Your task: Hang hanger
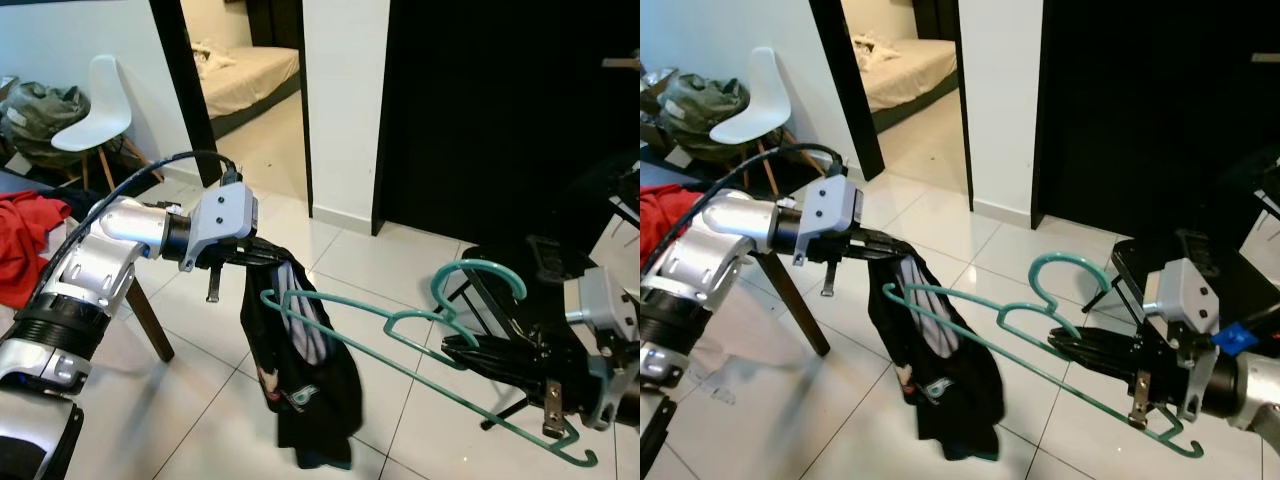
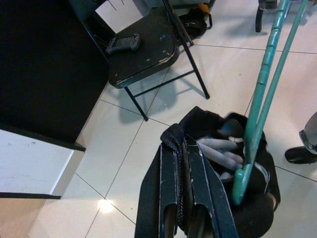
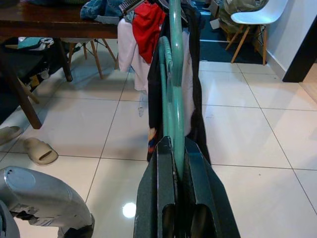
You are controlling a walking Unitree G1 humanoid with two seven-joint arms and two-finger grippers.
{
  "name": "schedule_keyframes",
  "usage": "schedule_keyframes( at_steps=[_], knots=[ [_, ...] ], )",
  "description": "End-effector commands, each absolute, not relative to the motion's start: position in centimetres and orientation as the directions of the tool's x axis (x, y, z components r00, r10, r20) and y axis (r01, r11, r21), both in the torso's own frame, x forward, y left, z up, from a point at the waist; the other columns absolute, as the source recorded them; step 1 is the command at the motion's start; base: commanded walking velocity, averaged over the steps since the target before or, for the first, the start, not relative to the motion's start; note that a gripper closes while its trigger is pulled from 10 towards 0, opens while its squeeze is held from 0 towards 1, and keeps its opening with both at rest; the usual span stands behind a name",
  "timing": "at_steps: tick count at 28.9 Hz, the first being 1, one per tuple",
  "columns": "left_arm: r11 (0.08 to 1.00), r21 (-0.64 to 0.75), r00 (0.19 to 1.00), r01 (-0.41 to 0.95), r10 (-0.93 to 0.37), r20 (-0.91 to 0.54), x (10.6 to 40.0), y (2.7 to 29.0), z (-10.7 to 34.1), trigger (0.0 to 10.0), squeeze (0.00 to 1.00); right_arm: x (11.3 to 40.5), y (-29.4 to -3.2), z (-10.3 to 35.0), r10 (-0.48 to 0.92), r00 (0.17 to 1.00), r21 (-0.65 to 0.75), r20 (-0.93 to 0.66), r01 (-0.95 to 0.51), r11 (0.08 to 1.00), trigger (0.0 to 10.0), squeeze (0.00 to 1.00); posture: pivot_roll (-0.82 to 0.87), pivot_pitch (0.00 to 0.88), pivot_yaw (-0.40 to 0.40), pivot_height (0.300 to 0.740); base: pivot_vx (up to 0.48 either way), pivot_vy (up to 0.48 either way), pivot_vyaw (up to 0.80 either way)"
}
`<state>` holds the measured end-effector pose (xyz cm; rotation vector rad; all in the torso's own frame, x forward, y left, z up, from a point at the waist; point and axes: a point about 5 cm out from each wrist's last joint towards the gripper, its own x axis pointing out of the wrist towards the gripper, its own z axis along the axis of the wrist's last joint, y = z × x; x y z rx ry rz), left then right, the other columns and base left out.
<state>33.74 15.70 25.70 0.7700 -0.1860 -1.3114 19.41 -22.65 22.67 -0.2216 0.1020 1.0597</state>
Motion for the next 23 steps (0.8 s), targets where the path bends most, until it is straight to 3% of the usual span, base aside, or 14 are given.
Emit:
schedule_keyframes(
  at_steps=[1,12,23],
  knots=[
    [0.062,0.613,0.284,0.788,-0.920,-0.272,33.6,16.0,26.4,10.0,0.00,19.6,-22.4,22.5,0.853,0.484,-0.129,-0.195,-0.875,0.467,10.0,0.00,-0.09,0.000,0.081,0.740,0.000,0.000,0.00],
    [0.057,0.624,0.270,0.780,-0.929,-0.252,33.3,15.8,27.1,10.0,0.00,20.0,-22.8,22.6,0.830,0.515,-0.149,-0.213,-0.857,0.494,10.0,0.00,-0.09,0.000,0.078,0.740,0.000,0.000,0.00],
    [0.040,0.633,0.251,0.773,-0.936,-0.246,33.0,15.5,27.6,10.0,0.00,19.6,-24.7,22.8,0.783,0.569,-0.164,-0.250,-0.822,0.545,10.0,0.00,-0.09,0.000,0.078,0.740,0.000,0.000,0.00]
  ],
)
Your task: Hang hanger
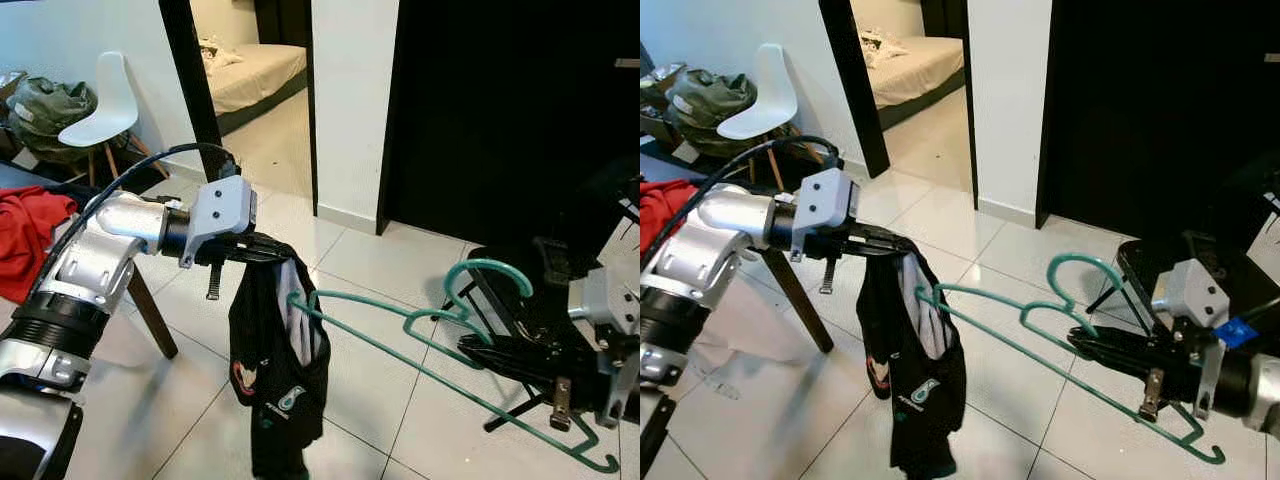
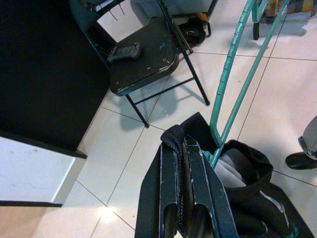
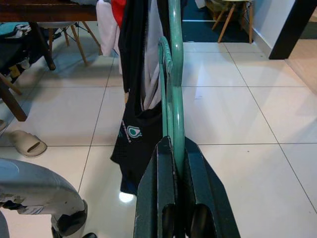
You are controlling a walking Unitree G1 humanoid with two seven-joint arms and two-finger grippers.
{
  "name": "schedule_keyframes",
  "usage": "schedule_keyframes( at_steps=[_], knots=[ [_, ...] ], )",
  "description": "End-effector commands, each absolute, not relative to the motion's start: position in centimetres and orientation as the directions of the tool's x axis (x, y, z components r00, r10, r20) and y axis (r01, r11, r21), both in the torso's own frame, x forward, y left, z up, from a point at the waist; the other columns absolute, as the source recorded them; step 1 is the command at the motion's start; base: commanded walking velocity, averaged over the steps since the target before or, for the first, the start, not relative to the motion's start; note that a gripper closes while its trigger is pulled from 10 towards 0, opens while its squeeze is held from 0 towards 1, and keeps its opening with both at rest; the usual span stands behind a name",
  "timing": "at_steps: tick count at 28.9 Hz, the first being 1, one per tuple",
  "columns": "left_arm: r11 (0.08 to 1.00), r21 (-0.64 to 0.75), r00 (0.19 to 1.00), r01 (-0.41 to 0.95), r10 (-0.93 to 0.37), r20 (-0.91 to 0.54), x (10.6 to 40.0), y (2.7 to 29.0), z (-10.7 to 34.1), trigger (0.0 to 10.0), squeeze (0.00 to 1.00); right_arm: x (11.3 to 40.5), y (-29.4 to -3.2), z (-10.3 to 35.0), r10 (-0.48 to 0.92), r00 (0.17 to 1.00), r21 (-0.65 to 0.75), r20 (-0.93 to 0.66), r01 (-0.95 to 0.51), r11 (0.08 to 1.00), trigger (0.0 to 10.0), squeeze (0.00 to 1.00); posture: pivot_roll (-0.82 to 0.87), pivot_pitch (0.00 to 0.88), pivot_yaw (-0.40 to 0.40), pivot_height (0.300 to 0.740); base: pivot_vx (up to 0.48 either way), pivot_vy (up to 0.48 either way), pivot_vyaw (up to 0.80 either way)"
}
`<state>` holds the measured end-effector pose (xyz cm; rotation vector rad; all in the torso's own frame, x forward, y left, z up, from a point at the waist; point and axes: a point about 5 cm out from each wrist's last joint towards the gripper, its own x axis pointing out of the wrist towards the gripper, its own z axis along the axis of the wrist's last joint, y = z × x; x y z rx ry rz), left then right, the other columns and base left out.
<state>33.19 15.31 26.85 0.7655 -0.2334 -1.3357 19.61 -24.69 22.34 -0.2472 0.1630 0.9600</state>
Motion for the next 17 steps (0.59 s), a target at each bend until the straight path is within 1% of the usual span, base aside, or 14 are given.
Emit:
schedule_keyframes(
  at_steps=[1,9,10,11,14,15,17],
  knots=[
    [0.040,0.633,0.251,0.773,-0.936,-0.246,33.0,15.5,27.6,10.0,0.00,19.6,-24.7,22.8,0.783,0.569,-0.164,-0.250,-0.822,0.545,10.0,0.00,-0.09,0.000,0.078,0.740,0.000,0.000,0.00],
    [0.034,0.633,0.241,0.774,-0.939,-0.244,32.9,15.2,27.6,10.0,0.00,19.9,-24.2,23.2,0.802,0.557,-0.172,-0.216,-0.830,0.530,10.0,0.00,-0.09,0.000,0.079,0.740,0.000,0.000,0.00],
    [0.035,0.633,0.242,0.774,-0.939,-0.243,32.9,15.2,27.6,10.0,0.00,19.8,-23.7,23.5,0.821,0.536,-0.168,-0.197,-0.843,0.510,10.0,0.00,-0.09,0.000,0.079,0.740,0.000,0.000,0.00],
    [0.035,0.633,0.242,0.774,-0.939,-0.243,32.9,15.2,27.6,10.0,0.00,19.8,-23.7,23.5,0.821,0.536,-0.168,-0.197,-0.843,0.510,10.0,0.00,-0.09,0.000,0.079,0.740,0.000,0.000,0.00],
    [0.042,0.635,0.252,0.772,-0.936,-0.245,33.1,15.1,27.4,10.0,0.00,19.6,-22.5,23.7,0.869,0.464,-0.144,-0.173,-0.884,0.444,10.0,0.00,-0.09,0.000,0.078,0.740,0.000,0.000,0.00],
    [0.042,0.635,0.252,0.772,-0.936,-0.245,33.1,15.1,27.4,10.0,0.00,19.6,-22.5,23.7,0.869,0.464,-0.144,-0.173,-0.884,0.444,10.0,0.00,-0.09,0.000,0.078,0.740,0.000,0.000,0.00],
    [0.046,0.635,0.259,0.771,-0.934,-0.247,33.2,15.1,27.3,10.0,0.00,19.5,-22.0,23.5,0.881,0.437,-0.135,-0.179,-0.898,0.418,10.0,0.00,-0.09,0.000,0.080,0.740,0.000,0.000,0.00]
  ],
)
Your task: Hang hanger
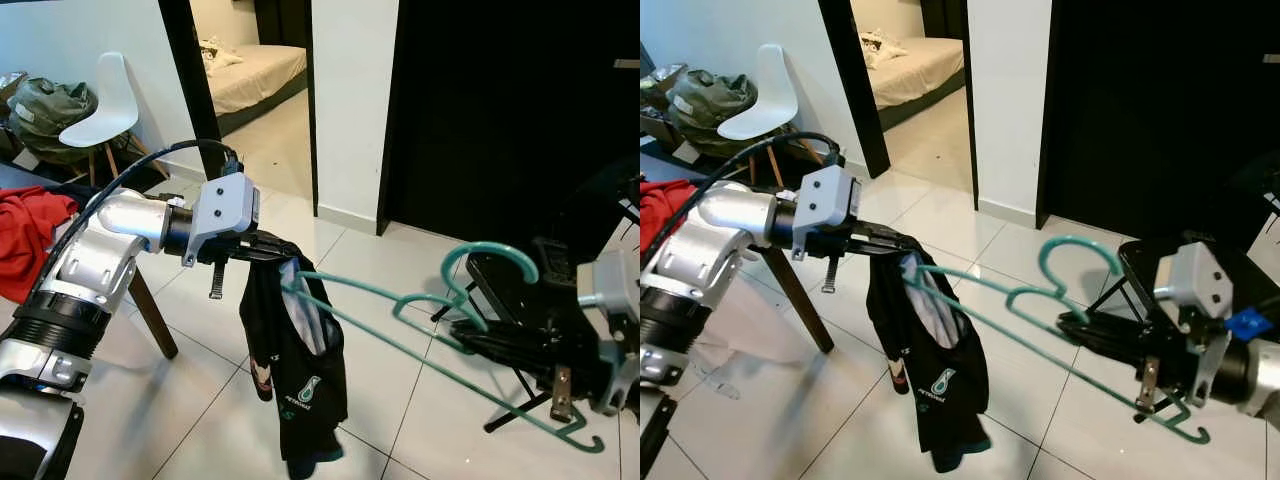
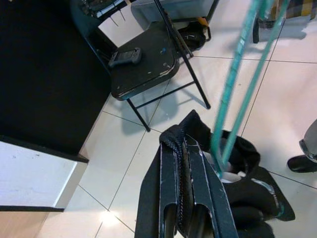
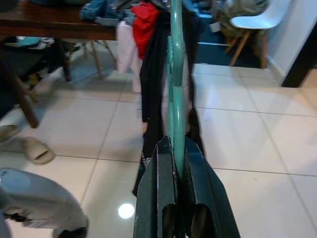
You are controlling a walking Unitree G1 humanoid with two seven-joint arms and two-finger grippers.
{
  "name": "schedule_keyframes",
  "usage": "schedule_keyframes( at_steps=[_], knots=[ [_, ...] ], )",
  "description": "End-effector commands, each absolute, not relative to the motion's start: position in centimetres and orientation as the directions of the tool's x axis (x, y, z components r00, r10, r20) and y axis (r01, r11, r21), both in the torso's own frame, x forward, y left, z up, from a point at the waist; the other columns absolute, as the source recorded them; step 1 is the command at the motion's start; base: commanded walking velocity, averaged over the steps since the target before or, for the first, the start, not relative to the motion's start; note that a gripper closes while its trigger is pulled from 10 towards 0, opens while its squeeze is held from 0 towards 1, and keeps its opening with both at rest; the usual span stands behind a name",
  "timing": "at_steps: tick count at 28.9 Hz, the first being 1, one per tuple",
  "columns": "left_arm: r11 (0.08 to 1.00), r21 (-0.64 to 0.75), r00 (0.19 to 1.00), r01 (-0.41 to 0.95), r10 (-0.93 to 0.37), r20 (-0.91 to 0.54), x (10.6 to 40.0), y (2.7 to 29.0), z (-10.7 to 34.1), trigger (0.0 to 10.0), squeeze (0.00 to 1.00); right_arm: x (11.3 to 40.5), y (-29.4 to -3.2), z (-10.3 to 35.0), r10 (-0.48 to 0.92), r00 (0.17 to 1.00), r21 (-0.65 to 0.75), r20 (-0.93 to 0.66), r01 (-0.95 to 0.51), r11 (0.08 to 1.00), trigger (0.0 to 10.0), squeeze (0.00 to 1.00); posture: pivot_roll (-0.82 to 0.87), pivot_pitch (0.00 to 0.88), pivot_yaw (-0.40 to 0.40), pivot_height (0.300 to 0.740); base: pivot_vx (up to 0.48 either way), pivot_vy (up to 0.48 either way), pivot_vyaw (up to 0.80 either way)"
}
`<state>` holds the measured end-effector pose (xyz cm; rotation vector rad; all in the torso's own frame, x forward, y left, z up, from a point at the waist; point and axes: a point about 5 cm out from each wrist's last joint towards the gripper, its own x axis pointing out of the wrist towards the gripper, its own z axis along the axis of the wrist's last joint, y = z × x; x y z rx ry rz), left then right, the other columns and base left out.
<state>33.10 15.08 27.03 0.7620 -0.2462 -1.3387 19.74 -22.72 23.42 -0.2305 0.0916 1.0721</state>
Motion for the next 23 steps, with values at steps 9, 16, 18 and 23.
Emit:
schedule_keyframes(
  at_steps=[9,16,18,23],
  knots=[
    [0.054,0.643,0.258,0.764,-0.939,-0.227,33.2,14.7,27.6,10.0,0.00,20.3,-20.4,22.2,0.876,0.427,-0.130,-0.224,-0.904,0.407,10.0,0.00,-0.09,0.000,0.078,0.740,0.000,0.000,0.00],
    [0.025,0.629,0.168,0.777,-0.971,-0.169,32.3,13.5,28.6,10.0,0.00,21.5,-19.3,21.2,0.852,0.473,-0.127,-0.223,-0.881,0.456,10.0,0.00,-0.09,0.000,0.077,0.740,0.000,0.000,0.00],
    [0.004,0.620,0.126,0.784,-0.980,-0.152,31.9,12.8,28.8,10.0,0.00,21.9,-19.0,21.0,0.847,0.487,-0.125,-0.212,-0.873,0.471,10.0,0.00,-0.09,0.000,0.075,0.740,0.000,0.000,0.00],
    [-0.066,0.609,0.001,0.790,-0.994,-0.109,30.2,10.8,29.6,10.0,0.00,23.1,-18.8,20.7,0.810,0.554,-0.128,-0.191,-0.833,0.539,10.0,0.00,-0.09,0.000,0.074,0.740,0.000,0.000,0.00]
  ],
)
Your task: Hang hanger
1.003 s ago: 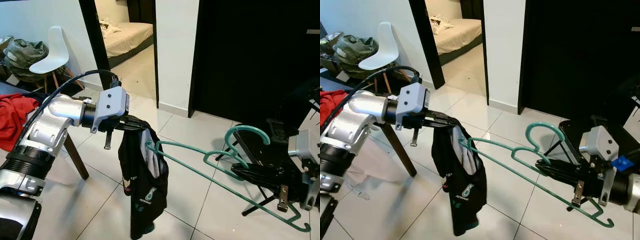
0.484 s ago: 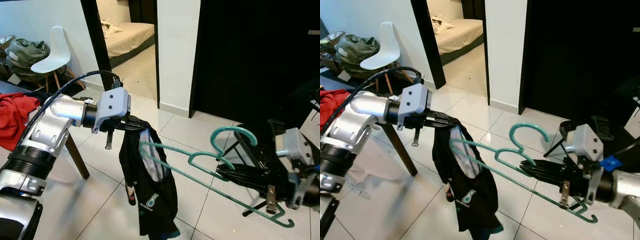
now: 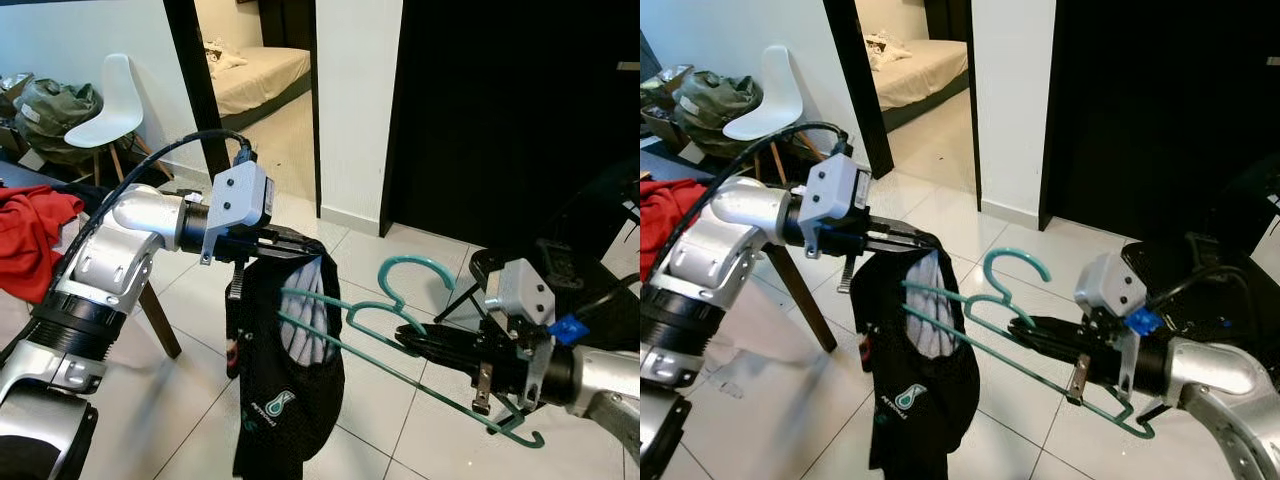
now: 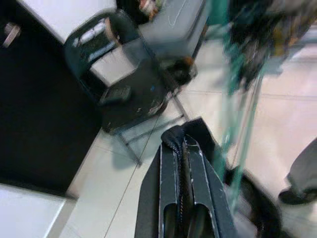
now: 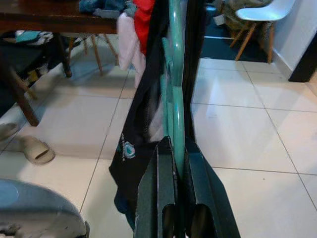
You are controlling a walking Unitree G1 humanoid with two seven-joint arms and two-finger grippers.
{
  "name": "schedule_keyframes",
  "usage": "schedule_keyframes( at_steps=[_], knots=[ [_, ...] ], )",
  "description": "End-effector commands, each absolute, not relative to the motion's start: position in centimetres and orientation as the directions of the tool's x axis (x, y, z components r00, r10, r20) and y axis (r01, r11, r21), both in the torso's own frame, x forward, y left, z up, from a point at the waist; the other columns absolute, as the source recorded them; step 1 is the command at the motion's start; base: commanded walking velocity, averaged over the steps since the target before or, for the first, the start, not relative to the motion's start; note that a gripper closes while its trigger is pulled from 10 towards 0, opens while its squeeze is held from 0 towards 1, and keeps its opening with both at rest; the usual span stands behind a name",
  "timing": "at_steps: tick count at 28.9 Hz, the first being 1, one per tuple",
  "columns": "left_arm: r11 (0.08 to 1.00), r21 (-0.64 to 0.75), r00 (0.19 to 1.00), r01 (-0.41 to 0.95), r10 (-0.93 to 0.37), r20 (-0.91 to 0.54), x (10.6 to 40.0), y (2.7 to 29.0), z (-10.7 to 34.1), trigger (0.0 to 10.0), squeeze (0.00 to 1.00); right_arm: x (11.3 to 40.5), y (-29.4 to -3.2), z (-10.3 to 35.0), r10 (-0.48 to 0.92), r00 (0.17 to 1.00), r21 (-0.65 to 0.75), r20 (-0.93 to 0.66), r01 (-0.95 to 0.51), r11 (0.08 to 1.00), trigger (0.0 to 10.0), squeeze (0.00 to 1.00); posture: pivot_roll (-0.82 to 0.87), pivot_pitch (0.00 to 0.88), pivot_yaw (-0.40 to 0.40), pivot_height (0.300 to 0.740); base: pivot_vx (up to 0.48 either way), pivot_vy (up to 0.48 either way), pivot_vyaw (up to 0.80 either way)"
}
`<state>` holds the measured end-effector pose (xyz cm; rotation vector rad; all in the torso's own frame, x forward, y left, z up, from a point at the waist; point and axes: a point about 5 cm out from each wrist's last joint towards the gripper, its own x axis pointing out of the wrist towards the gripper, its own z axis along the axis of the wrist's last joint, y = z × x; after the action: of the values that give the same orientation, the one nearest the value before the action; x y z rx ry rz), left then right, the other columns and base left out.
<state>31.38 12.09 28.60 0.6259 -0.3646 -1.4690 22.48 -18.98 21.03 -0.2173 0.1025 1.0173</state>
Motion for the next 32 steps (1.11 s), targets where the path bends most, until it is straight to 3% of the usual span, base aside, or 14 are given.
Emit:
schedule_keyframes(
  at_steps=[1,6,8,9,15,17,22,25,28,29,32],
  knots=[
    [-0.095,0.608,-0.050,0.788,-0.995,-0.091,29.5,10.0,30.0,10.0,0.00,23.7,-18.7,20.7,0.788,0.586,-0.130,-0.186,-0.810,0.572,10.0,0.00,-0.09,0.000,0.074,0.740,0.000,0.000,0.00],
    [-0.135,0.620,-0.111,0.773,-0.991,-0.077,28.3,8.7,30.5,10.0,0.00,24.8,-18.6,20.6,0.739,0.648,-0.134,-0.181,-0.761,0.635,10.0,0.00,-0.09,0.000,0.074,0.740,0.000,0.000,0.00],
    [-0.135,0.620,-0.111,0.773,-0.991,-0.077,28.3,8.7,30.5,10.0,0.00,24.8,-18.6,20.6,0.739,0.648,-0.134,-0.181,-0.761,0.635,10.0,0.00,-0.09,0.000,0.074,0.740,0.000,0.000,0.00],
    [-0.128,0.641,-0.087,0.757,-0.992,-0.096,28.4,8.5,30.5,10.0,0.00,25.7,-18.8,20.4,0.682,0.709,-0.125,-0.177,-0.704,0.699,10.0,0.00,-0.09,0.000,0.075,0.740,0.000,0.000,0.00],
    [-0.121,0.656,-0.057,0.745,-0.991,-0.118,28.6,8.4,30.3,10.0,0.00,26.4,-18.8,20.2,0.641,0.749,-0.118,-0.170,-0.661,0.741,10.0,0.00,-0.09,0.000,0.073,0.740,0.000,0.000,0.00],
    [-0.064,0.692,0.047,0.719,-0.989,-0.141,29.6,8.9,30.3,10.0,0.00,27.4,-18.6,21.0,0.594,0.803,-0.074,-0.048,-0.596,0.799,10.0,0.00,-0.09,0.000,0.070,0.740,0.000,0.000,0.00],
    [-0.042,0.704,0.087,0.709,-0.985,-0.147,29.9,9.1,30.4,10.0,0.00,27.7,-18.5,21.4,0.582,0.813,-0.052,0.000,-0.581,0.812,10.0,0.00,-0.09,0.000,0.070,0.740,0.000,0.000,0.00],
    [0.121,0.782,0.374,0.612,-0.915,-0.151,32.7,11.5,31.1,10.0,0.00,27.3,-17.9,23.5,0.607,0.763,0.063,0.222,-0.632,0.772,10.0,0.00,-0.09,0.000,0.069,0.740,0.000,0.000,0.00],
    [0.121,0.782,0.374,0.612,-0.915,-0.151,32.7,11.5,31.1,10.0,0.00,27.3,-17.9,23.5,0.607,0.763,0.063,0.222,-0.632,0.772,10.0,0.00,-0.09,0.000,0.069,0.740,0.000,0.000,0.00],
    [0.150,0.804,0.449,0.575,-0.879,-0.158,33.3,12.6,31.3,10.0,0.00,27.3,-18.1,23.7,0.591,0.766,0.085,0.254,-0.626,0.775,10.0,0.00,-0.09,0.000,0.070,0.740,0.000,0.000,0.00],
    [0.175,0.826,0.515,0.535,-0.843,-0.155,33.7,13.7,31.9,10.0,0.00,27.4,-18.1,23.0,0.590,0.775,0.087,0.224,-0.619,0.780,10.0,0.00,-0.09,0.000,0.071,0.740,0.000,0.000,0.00]
  ],
)
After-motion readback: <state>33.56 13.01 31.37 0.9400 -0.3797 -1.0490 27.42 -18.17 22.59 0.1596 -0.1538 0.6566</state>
